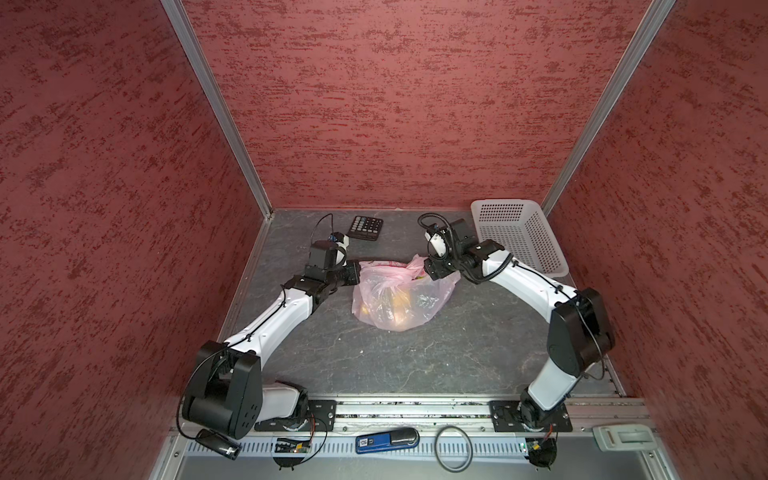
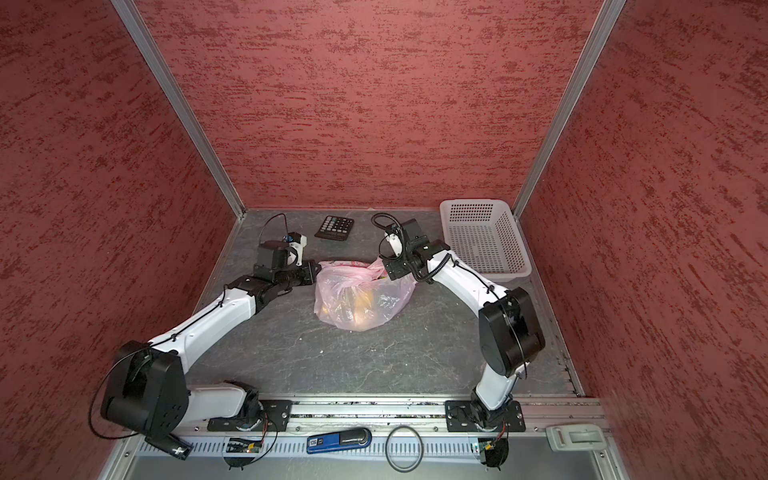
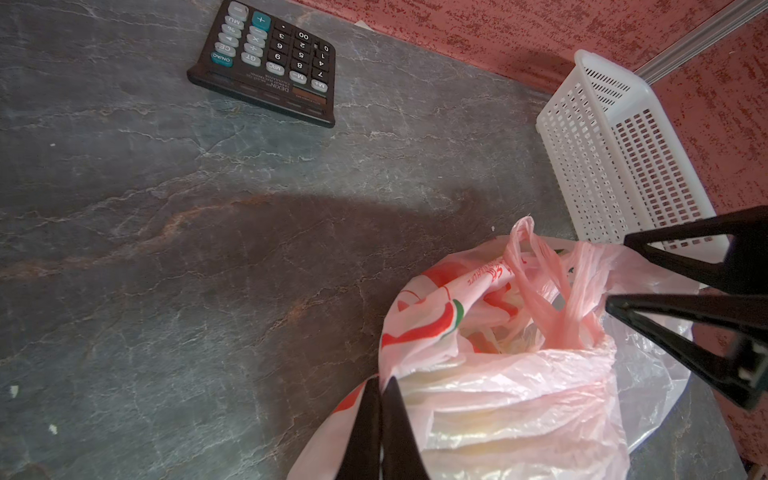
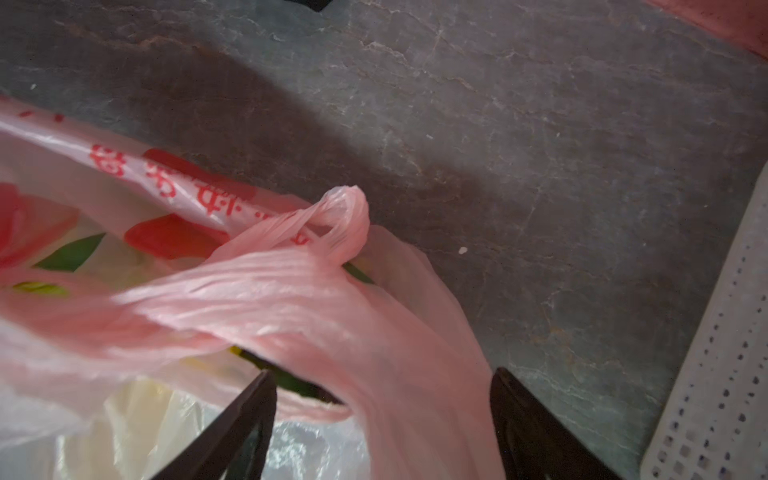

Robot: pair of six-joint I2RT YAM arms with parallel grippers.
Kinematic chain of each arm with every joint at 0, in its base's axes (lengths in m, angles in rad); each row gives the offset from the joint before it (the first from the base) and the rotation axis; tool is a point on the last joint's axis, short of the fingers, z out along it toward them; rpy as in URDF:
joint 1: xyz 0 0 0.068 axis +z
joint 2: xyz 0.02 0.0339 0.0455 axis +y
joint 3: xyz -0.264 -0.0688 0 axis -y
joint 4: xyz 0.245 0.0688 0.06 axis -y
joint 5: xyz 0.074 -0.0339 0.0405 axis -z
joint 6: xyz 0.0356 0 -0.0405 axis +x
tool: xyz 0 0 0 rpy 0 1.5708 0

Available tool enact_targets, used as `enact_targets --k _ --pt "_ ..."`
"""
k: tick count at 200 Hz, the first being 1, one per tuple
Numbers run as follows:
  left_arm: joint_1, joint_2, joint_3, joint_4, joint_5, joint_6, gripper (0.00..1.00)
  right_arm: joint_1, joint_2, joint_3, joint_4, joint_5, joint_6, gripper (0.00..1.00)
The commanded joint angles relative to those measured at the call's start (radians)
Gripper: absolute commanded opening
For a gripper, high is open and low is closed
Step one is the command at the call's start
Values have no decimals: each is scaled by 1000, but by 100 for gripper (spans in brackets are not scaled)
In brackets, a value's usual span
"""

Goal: Untie the knot of the plastic bag and take out the fruit

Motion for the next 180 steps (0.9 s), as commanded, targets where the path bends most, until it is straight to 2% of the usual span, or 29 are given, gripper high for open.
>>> enact_targets --k 1,7,18,29,37,81,107,137,180 --pt "-4 -7 19 23 -12 21 0 3 37 66 99 102 -52 69" --pt "-4 -7 19 22 -14 20 0 3 49 75 100 111 -56 59" --pt "-4 -5 20 20 -17 23 0 3 63 88 100 119 -59 29" --pt "-4 -4 19 16 -22 24 0 3 62 92 94 115 -56 9" --pt "-2 -4 19 12 -26 24 0 1 50 84 92 108 -49 0" --pt "26 -19 -8 7 -39 19 0 -56 -47 3 72 52 56 0" --pt "51 -27 -20 6 -35 24 0 -107 -69 -40 47 90 89 0" --pt "84 -28 -31 2 -22 24 0 -177 -102 -77 21 72 153 0" --pt "101 -17 -46 -4 -15 13 0 -188 -134 -116 25 4 197 0"
